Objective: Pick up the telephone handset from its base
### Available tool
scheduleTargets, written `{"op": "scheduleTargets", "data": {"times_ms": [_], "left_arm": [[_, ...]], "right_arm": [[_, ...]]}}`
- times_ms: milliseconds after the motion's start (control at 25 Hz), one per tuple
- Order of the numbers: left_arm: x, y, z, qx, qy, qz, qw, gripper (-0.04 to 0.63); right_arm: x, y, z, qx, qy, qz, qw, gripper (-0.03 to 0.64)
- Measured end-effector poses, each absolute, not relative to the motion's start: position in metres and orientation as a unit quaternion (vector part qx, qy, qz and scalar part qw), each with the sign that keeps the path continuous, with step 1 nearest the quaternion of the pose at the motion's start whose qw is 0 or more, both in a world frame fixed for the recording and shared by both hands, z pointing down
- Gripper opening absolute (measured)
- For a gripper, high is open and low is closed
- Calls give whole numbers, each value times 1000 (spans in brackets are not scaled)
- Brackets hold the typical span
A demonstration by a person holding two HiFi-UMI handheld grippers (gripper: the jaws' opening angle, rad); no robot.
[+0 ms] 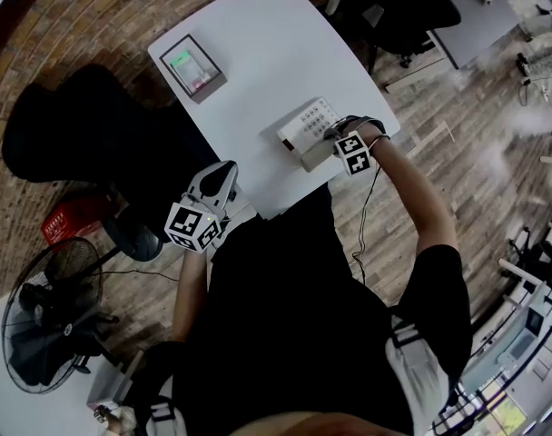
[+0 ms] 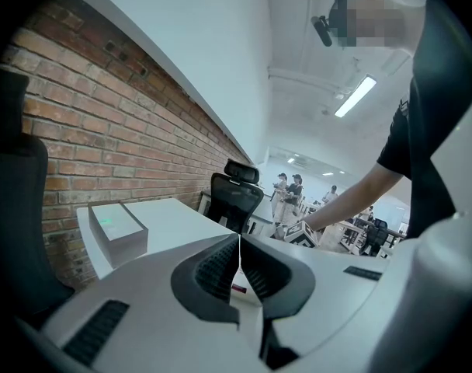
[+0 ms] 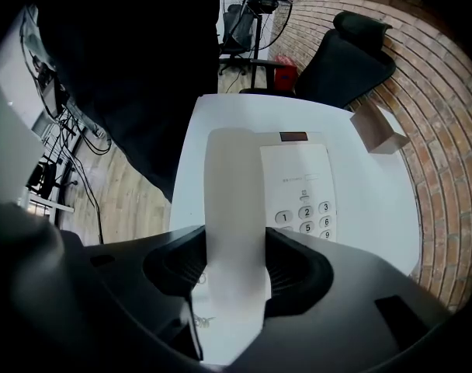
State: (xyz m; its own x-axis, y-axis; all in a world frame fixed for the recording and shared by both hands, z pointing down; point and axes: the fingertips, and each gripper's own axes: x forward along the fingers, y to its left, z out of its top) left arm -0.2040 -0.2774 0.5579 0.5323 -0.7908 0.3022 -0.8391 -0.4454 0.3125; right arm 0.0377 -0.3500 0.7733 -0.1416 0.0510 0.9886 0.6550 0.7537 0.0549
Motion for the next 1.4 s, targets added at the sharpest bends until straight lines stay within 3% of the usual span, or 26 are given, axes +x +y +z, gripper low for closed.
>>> {"op": "scheduleTargets", "data": {"times_ms": [680,1400], "left_arm": [[-205,-266,554,863,-458,52,207,20],[-218,-253,547,865,-458,37,203,20]], "right_arm": [[48,-341,756,-223,-700,-257,628,207],[29,-326,726,-77,-784,-223,574,207]]}}
